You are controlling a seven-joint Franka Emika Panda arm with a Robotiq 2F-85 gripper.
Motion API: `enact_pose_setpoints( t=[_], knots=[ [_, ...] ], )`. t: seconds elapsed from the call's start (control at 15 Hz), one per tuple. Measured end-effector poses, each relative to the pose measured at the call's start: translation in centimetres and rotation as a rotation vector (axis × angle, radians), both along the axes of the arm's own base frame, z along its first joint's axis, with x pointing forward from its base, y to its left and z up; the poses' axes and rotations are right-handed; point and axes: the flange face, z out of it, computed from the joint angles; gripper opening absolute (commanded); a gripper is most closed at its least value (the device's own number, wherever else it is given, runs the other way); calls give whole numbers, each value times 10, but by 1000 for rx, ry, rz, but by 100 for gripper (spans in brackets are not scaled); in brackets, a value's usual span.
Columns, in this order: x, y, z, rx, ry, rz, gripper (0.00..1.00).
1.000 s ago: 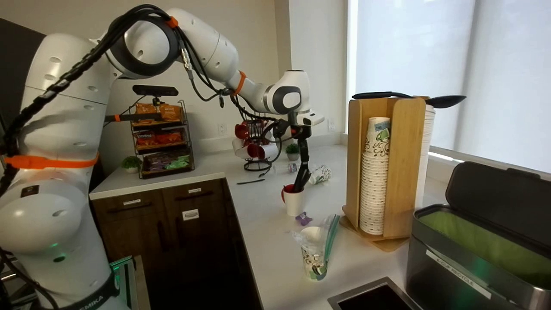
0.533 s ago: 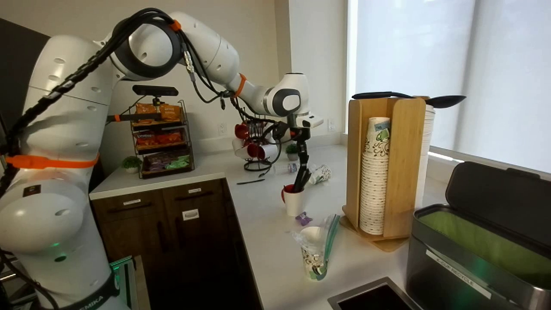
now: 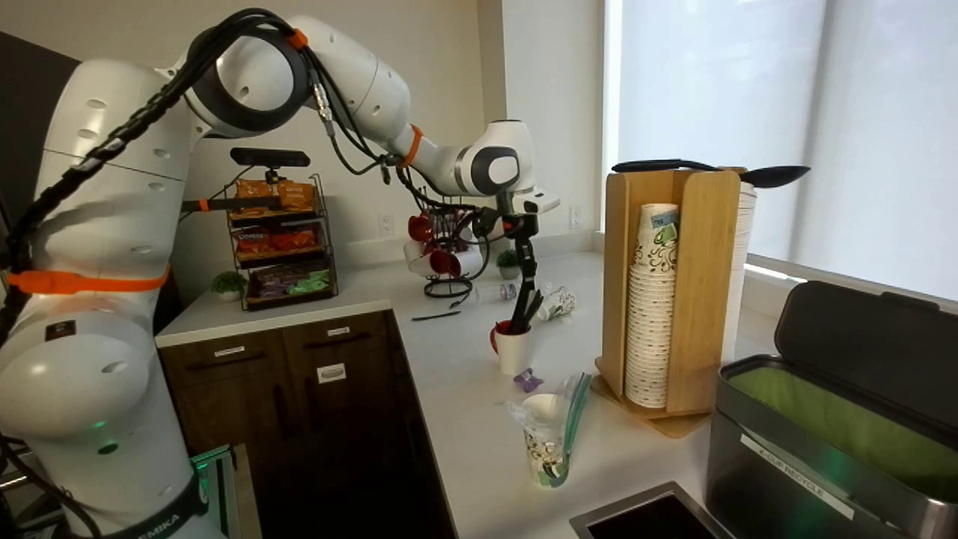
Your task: Remove the tongs from the cup, then move the paper towel roll to the left
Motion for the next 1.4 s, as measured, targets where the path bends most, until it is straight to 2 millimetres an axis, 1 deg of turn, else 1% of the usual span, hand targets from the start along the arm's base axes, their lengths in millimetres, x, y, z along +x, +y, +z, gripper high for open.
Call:
enact_pose_setpoints(
  t=[0.2,0.4,0.6,0.87,1.0,1.27,1.4],
  knots=[
    [-6,7,28,-44,-45,24,7],
    [-13,8,55,-63,-78,37,7],
    [-18,7,69,-66,-97,39,7],
    [-29,7,78,-78,-89,54,7],
    [-42,7,85,-106,-54,93,7],
    [-77,8,101,-165,16,220,7],
    [-91,16,101,-179,63,294,7]
  ],
)
